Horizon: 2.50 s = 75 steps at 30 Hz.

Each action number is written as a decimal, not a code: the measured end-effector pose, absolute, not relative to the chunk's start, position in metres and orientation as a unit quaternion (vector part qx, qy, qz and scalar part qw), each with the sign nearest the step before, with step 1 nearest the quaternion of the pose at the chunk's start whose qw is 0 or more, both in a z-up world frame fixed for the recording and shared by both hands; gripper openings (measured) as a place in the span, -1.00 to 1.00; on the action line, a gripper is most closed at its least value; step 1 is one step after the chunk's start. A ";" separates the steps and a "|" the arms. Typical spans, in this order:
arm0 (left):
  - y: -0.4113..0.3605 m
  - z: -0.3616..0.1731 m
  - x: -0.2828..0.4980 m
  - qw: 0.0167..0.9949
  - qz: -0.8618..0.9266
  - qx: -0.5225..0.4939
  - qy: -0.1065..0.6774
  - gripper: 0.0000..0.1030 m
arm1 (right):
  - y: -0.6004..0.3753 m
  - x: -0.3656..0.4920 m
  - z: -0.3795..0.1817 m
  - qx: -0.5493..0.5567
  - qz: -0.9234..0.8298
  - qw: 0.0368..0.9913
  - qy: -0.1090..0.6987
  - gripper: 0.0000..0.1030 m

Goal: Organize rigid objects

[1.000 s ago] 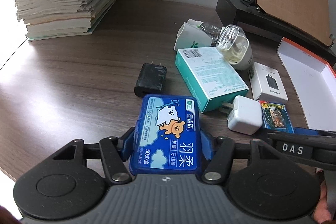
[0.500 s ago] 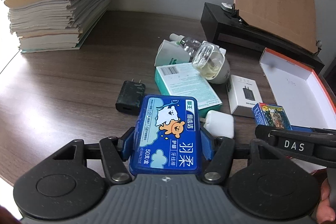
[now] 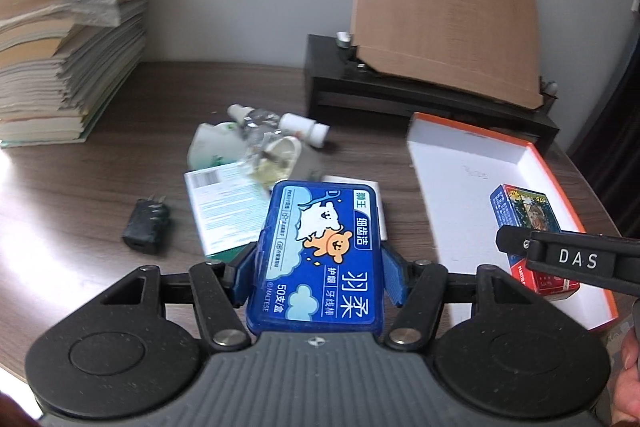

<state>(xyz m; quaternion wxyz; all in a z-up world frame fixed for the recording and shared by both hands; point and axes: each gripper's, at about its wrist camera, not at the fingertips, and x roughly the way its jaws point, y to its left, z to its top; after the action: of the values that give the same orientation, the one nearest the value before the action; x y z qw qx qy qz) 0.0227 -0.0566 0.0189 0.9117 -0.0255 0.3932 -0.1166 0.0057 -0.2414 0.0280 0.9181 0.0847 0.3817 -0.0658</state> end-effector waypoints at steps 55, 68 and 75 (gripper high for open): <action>-0.196 0.041 0.016 0.926 -0.138 0.014 0.350 0.22 | -0.374 -0.014 0.039 0.093 -0.082 0.927 0.355 0.39; -0.194 0.043 0.018 0.927 -0.134 0.013 0.351 0.22 | -0.370 -0.009 0.039 0.089 -0.080 0.927 0.356 0.39; -0.191 0.043 0.020 0.927 -0.133 0.009 0.351 0.22 | -0.367 -0.009 0.039 0.087 -0.080 0.927 0.357 0.39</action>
<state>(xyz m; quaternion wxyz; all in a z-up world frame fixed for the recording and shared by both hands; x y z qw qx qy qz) 0.0199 -0.1910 0.0433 0.9268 0.0093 0.3512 -0.1325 -0.0092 -0.3672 0.0387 0.9266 0.0869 0.3570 -0.0799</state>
